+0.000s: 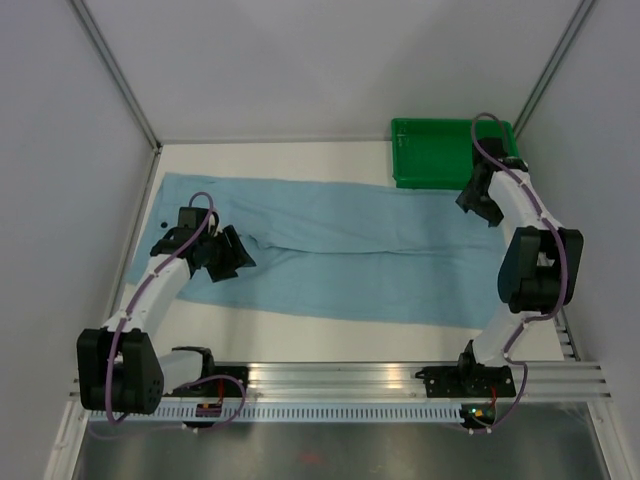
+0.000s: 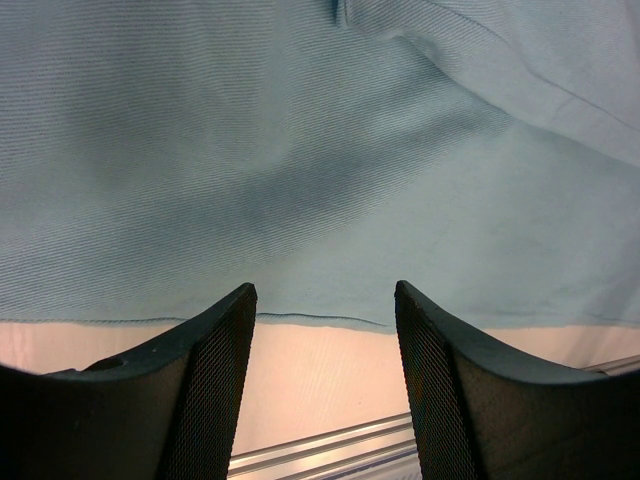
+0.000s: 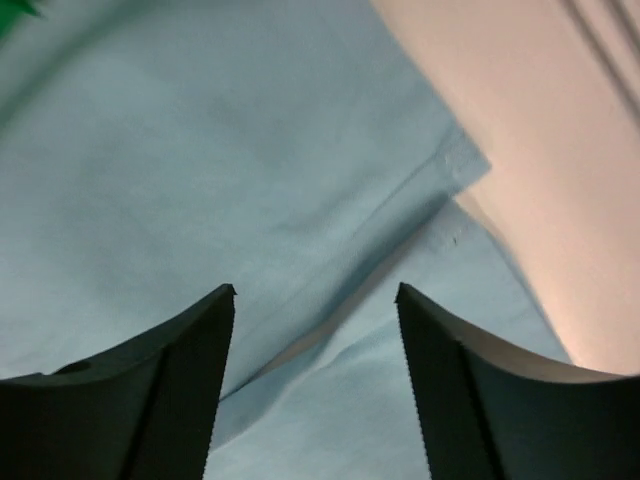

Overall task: Fold and stack the trousers
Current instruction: Flatten the trousers out

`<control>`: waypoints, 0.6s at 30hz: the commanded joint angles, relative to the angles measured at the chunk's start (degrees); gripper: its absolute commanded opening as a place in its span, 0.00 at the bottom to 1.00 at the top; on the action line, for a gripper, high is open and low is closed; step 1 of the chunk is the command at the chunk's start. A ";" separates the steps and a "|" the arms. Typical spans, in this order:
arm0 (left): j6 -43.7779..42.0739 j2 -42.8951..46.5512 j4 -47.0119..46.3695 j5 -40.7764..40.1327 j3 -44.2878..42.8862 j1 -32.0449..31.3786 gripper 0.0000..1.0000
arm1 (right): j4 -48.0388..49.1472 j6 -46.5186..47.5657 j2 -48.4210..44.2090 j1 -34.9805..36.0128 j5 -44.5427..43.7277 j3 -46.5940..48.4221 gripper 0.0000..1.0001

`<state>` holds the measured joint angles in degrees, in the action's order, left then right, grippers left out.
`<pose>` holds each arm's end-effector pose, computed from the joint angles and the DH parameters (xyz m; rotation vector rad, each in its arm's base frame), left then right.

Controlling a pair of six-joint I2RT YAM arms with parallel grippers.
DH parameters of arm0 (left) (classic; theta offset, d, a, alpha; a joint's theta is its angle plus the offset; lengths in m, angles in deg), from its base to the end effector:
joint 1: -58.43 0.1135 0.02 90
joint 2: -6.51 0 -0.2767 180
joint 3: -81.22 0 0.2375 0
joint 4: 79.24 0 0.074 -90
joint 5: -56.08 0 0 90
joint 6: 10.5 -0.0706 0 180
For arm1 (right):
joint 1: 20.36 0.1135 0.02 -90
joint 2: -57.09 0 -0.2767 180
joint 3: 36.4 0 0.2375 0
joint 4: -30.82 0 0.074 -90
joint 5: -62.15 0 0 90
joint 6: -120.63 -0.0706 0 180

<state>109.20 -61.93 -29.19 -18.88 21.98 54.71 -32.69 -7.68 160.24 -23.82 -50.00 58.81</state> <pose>0.2238 -0.0329 0.2107 -0.5020 2.6040 -0.5446 0.3602 -0.0484 0.2180 1.0417 2.4884 -0.3717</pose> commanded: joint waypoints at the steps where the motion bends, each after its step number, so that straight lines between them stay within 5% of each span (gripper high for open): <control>1: -0.60 -0.20 -0.71 -1.51 -1.45 0.04 0.64 | -0.06 9.98 -1.90 0.04 0.44 8.70 0.76; 4: -1.30 -0.28 0.09 -4.57 -1.19 0.04 0.64 | 0.10 12.80 -5.83 0.12 3.33 9.79 0.75; 8: 3.41 -0.90 3.59 -12.92 -0.67 0.04 0.59 | 7.03 12.21 -16.03 1.70 17.19 -4.78 0.62; 11: 11.49 -2.04 3.44 -16.54 1.79 0.12 0.49 | 12.22 7.56 -22.36 6.79 20.21 -19.02 0.43; 16: 21.62 -4.06 -3.77 -11.10 9.78 0.12 0.03 | 18.38 1.48 -25.02 13.64 21.89 -32.04 0.16; 18: 23.13 -4.15 -5.96 -11.18 10.67 0.12 0.02 | 18.56 1.13 -24.58 15.32 21.45 -32.59 0.06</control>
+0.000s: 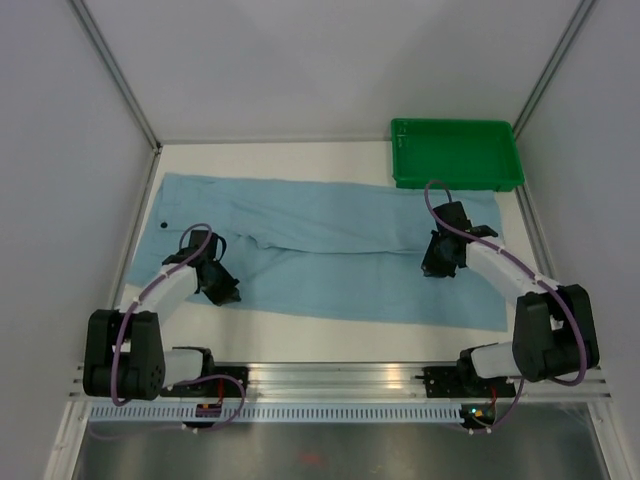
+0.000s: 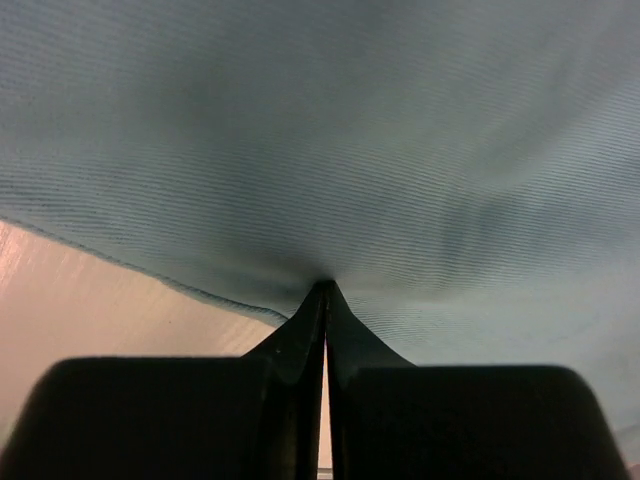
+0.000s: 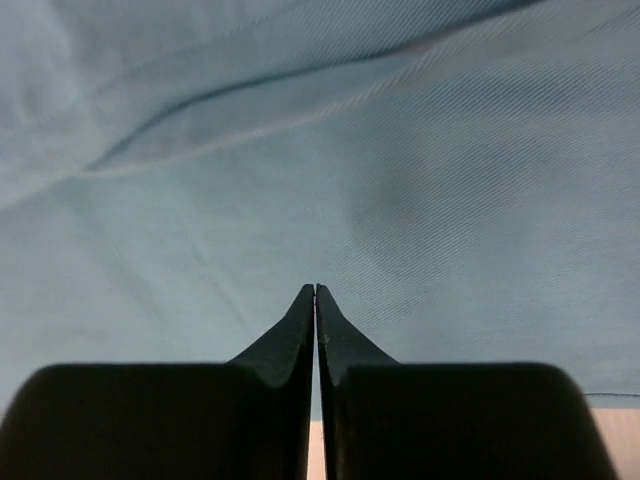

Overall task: Fold and stack the trousers
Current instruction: Flatten the trousers out

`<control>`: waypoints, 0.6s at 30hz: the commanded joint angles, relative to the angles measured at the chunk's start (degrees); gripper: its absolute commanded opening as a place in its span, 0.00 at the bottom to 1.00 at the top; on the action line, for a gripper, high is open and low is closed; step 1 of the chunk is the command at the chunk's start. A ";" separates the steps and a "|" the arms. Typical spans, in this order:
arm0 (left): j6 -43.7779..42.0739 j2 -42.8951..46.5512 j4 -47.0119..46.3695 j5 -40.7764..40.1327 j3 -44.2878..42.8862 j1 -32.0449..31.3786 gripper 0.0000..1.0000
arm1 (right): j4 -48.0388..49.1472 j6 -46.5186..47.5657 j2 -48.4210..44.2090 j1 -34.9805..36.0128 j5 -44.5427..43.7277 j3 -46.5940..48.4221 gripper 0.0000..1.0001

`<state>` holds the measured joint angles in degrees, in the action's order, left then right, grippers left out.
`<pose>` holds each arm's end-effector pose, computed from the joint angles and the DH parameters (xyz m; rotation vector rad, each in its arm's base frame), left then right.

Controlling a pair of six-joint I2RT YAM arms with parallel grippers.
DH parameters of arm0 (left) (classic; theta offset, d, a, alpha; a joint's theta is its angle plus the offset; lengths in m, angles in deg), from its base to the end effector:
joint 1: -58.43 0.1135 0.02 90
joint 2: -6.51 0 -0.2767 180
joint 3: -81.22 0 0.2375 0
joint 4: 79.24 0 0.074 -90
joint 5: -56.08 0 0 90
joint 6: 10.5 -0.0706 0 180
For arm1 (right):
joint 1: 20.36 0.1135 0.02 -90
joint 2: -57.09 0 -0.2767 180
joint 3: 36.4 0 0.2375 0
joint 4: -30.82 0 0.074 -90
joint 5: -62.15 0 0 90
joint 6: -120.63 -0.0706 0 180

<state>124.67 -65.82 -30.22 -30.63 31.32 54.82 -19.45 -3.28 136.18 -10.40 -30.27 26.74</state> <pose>0.2009 -0.0167 0.1495 -1.0015 2.6770 -0.2675 0.2510 0.0410 0.1877 0.5797 2.6745 0.1616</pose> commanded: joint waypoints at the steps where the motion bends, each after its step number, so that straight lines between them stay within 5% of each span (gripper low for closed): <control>1: 8.00 0.00 -5.38 -0.81 1.60 0.01 0.02 | 5.40 -3.27 -0.34 3.13 1.63 -0.96 0.04; 13: 10.21 5.53 -4.43 -3.02 -2.17 0.45 0.02 | 12.52 -1.16 7.92 6.30 2.15 -8.17 0.00; 18: 5.73 2.91 -3.72 -3.83 -5.86 8.96 0.02 | 14.10 -0.63 10.73 6.30 3.89 -10.44 0.00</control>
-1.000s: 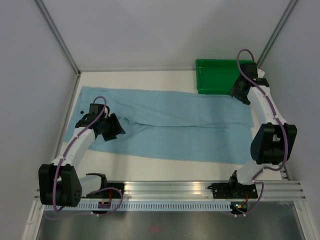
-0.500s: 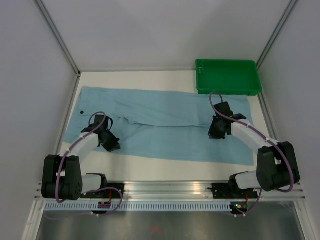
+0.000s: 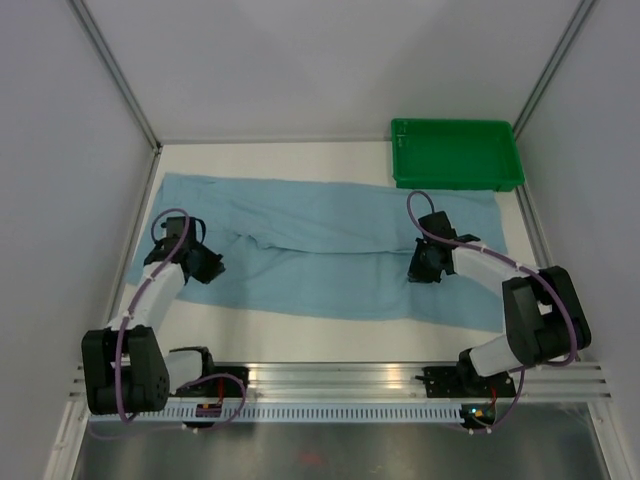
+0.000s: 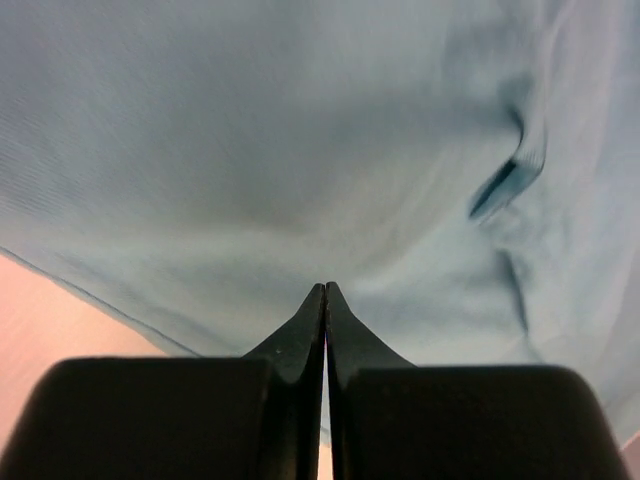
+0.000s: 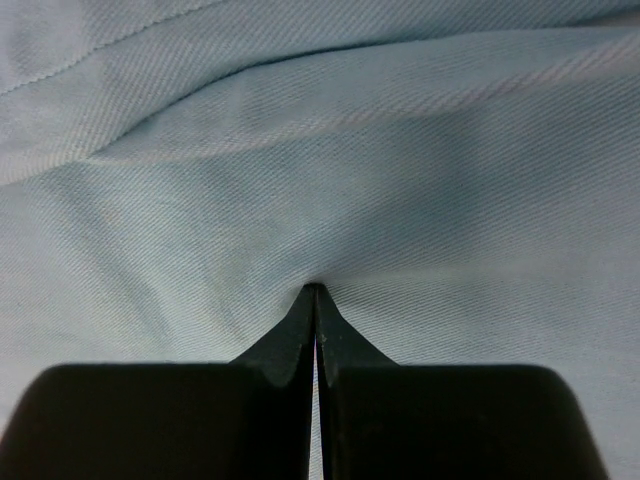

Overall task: Fold and stack the trousers
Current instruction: Flatten the trousers out

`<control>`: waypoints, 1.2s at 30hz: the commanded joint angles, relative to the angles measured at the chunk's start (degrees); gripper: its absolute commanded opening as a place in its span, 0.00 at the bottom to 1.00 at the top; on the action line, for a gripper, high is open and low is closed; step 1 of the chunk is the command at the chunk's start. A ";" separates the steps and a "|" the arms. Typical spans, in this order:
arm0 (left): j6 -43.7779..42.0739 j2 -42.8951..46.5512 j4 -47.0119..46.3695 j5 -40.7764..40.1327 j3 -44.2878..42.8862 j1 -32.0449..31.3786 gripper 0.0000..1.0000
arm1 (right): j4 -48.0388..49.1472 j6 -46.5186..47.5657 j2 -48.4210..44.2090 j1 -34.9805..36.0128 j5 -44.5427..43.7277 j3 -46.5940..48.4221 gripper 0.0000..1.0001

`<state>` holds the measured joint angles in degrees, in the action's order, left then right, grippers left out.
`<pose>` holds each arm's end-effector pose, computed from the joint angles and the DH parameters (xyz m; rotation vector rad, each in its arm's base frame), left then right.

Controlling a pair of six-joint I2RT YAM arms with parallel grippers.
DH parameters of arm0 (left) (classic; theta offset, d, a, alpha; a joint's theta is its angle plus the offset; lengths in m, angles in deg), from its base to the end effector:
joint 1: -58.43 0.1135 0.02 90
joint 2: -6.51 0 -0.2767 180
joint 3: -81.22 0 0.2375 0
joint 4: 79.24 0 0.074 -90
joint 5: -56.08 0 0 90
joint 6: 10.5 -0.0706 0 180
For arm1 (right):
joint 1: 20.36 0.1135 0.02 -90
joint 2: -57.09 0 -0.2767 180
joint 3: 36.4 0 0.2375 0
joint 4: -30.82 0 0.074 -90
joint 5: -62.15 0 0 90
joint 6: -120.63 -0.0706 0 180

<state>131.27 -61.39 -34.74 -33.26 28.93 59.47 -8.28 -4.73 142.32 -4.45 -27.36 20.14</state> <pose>0.2167 0.0031 0.1806 -1.1780 2.3818 -0.3177 0.2499 0.0719 0.1414 0.4682 2.7456 0.2473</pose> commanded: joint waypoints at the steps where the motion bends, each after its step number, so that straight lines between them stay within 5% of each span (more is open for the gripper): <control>1: -1.92 -2.41 1.24 -1.28 -4.01 5.98 0.02 | 2.94 0.73 4.16 0.36 1.18 -4.46 0.00; 15: 4.91 -6.99 -1.04 -1.73 4.16 16.19 0.02 | -6.11 -0.42 -2.53 0.36 -3.21 -6.94 0.00; 30: 0.88 5.40 9.24 -3.93 9.87 16.19 0.02 | -11.66 -2.00 -6.30 0.36 -4.80 -7.28 0.00; 36: -7.44 8.66 12.49 1.45 -1.00 16.10 0.02 | -14.81 -1.30 -12.36 0.36 -3.30 -3.17 0.00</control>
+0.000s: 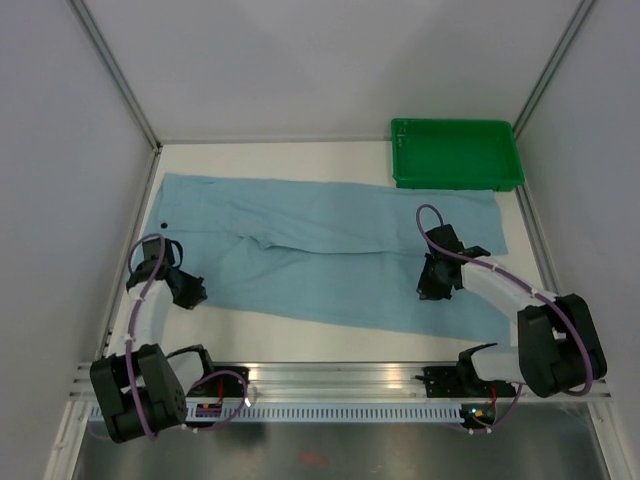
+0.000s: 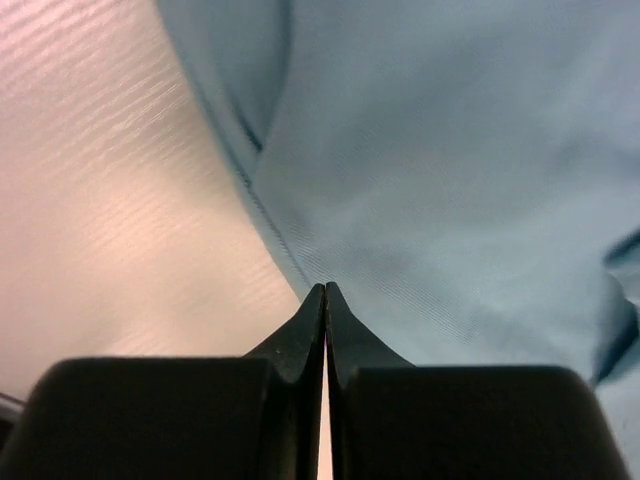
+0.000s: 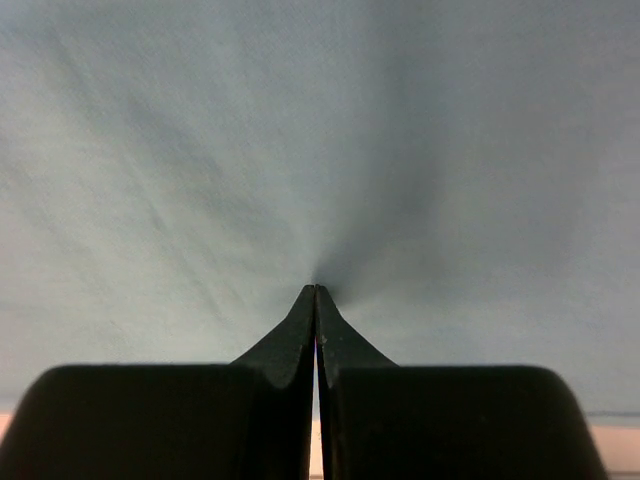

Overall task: Fold and stack the trousers
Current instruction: Flatten the trousers out

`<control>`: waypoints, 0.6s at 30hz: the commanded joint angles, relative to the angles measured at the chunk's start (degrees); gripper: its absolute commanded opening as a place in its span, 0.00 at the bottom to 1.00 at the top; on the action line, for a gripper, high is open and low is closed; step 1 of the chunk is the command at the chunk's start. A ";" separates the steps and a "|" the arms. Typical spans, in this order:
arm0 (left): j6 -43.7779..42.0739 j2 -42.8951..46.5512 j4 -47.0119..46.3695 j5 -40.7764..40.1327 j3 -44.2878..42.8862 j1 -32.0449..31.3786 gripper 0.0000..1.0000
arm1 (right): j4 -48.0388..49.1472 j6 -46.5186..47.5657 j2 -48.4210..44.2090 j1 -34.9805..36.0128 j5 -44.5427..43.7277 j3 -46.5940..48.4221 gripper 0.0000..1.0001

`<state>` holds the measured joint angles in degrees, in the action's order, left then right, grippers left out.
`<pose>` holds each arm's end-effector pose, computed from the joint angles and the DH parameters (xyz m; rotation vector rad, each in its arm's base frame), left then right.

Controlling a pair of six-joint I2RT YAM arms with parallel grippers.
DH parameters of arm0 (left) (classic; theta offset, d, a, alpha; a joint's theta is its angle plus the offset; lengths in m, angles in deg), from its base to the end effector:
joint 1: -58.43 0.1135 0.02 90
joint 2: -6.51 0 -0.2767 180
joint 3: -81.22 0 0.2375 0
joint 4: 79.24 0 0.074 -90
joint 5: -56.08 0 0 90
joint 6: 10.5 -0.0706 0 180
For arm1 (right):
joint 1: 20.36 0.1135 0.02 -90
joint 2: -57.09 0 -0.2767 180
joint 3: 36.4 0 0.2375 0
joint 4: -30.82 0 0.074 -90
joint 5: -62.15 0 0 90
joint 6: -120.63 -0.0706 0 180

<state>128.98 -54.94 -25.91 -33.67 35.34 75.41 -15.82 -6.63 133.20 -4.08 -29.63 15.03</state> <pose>0.1613 0.0489 0.1579 -1.5254 2.3305 -0.1510 0.2076 0.0584 0.1460 0.5227 2.7831 0.1705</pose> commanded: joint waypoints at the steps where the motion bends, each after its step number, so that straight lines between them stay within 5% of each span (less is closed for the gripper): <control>1: -6.74 1.34 3.67 1.16 -9.86 0.17 0.02 | -7.54 0.95 -3.95 0.07 -1.12 3.44 0.00; 6: -9.75 -4.37 -1.07 -4.99 -18.94 0.34 0.02 | -8.07 2.19 -0.38 -0.01 -1.65 13.82 0.00; 18: 6.25 -19.31 -16.55 -3.94 -13.14 3.68 0.02 | -3.07 -5.81 6.67 -0.01 -10.17 13.22 0.00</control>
<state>130.07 -72.99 -36.71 -36.80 22.51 77.81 -20.52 -8.94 139.30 -4.08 -35.34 29.32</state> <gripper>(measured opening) 0.025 0.003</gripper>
